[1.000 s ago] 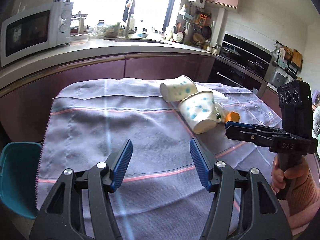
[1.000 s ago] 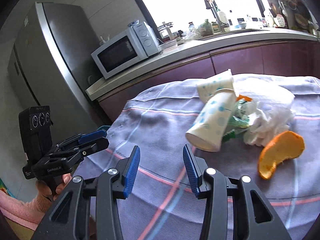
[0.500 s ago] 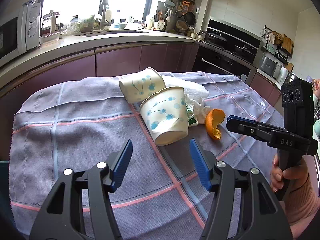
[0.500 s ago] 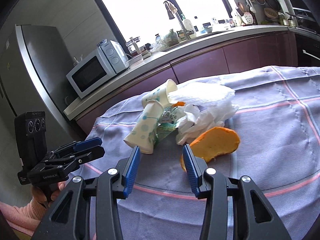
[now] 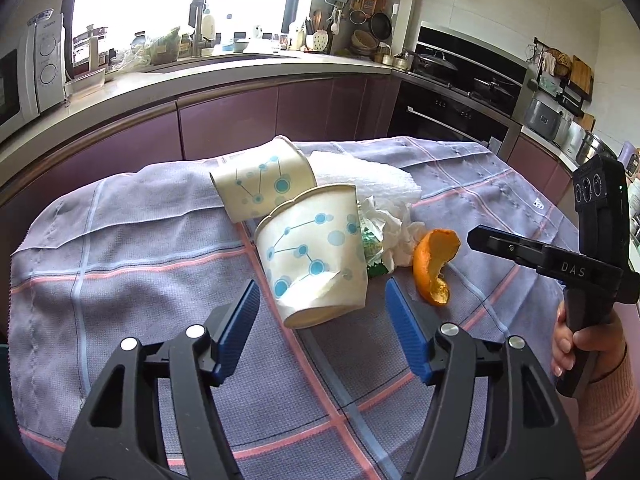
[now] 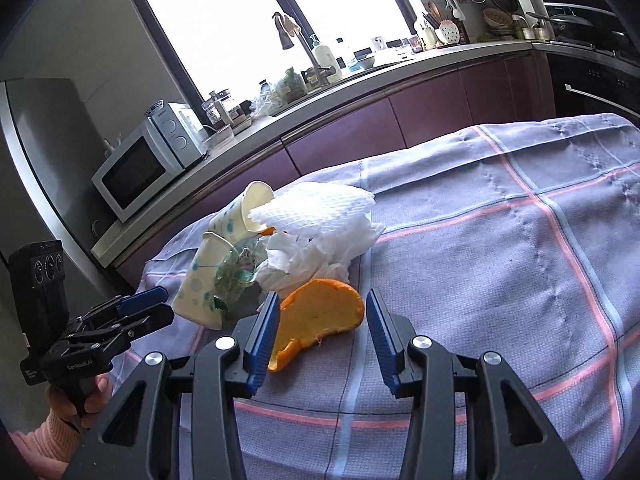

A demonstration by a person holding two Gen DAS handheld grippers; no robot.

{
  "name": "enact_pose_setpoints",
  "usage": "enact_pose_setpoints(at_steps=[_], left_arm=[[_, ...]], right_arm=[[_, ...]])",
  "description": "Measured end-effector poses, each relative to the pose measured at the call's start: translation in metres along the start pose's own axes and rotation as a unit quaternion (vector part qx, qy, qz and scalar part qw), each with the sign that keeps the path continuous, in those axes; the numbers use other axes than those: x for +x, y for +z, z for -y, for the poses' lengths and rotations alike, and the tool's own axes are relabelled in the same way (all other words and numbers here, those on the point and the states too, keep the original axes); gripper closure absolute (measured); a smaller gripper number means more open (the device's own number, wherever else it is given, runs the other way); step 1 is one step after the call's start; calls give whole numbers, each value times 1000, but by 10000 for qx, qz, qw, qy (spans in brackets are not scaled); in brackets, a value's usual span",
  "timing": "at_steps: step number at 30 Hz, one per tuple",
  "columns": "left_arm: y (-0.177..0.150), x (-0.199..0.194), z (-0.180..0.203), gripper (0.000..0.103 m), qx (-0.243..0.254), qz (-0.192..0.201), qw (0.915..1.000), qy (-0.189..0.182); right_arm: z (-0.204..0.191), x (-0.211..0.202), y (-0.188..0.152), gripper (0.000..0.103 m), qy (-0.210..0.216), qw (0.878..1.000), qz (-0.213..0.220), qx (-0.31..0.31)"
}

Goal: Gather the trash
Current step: 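Grasp the blue-dotted paper cup with the left tool while the right tool grasps the orange peel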

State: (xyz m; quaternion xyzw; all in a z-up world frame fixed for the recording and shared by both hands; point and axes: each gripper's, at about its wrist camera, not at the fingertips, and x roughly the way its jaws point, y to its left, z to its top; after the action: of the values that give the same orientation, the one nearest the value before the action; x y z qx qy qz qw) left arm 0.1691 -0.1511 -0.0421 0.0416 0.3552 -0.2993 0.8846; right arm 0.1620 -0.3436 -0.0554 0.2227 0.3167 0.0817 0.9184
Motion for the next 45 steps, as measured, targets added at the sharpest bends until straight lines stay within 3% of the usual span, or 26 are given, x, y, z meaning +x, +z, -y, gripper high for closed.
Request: enact_pose_setpoints(at_steps=[7, 11, 19, 28, 45], left_arm=[[3, 14, -3, 43, -106, -142, 9998, -1], [3, 20, -8, 51, -234, -215, 9994, -124], [-2, 16, -14, 51, -289, -178, 9992, -197], [-7, -1, -17, 52, -255, -77, 9994, -211], [-30, -42, -32, 52, -315, 89, 9995, -50]], right_arm=[[14, 16, 9, 60, 75, 9995, -281, 99], [13, 24, 12, 60, 133, 9990, -430, 34], [5, 30, 12, 61, 208, 9981, -564, -97], [3, 28, 9, 95, 250, 9978, -609, -113], [-17, 8, -3, 96, 726, 9963, -445, -58]])
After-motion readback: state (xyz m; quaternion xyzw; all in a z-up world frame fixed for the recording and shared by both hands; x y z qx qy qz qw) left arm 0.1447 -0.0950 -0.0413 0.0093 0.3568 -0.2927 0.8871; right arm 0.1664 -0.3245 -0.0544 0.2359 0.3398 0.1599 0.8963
